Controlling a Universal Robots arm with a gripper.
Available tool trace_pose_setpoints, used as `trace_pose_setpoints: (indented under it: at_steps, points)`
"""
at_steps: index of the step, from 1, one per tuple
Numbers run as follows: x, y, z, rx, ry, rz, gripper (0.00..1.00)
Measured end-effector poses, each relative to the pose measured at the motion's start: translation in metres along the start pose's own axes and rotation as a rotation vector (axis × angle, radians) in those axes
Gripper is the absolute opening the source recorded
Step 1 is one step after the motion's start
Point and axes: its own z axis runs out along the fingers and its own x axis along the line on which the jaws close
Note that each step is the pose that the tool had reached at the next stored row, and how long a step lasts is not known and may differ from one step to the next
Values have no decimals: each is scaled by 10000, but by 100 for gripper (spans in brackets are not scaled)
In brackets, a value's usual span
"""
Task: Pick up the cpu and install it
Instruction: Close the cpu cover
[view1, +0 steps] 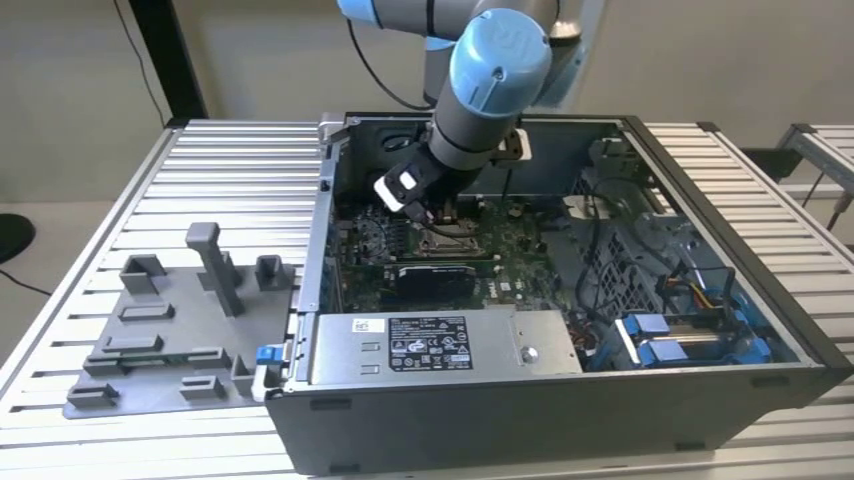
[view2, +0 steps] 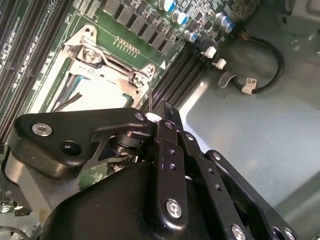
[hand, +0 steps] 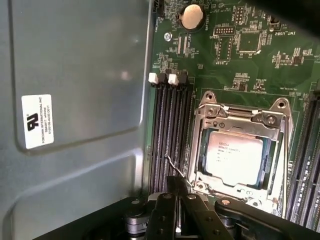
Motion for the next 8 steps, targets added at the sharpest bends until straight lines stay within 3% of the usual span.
trace_pose_setpoints:
  at_steps: [8]
  points:
    - [-21,-1,8,7,-53,9,0]
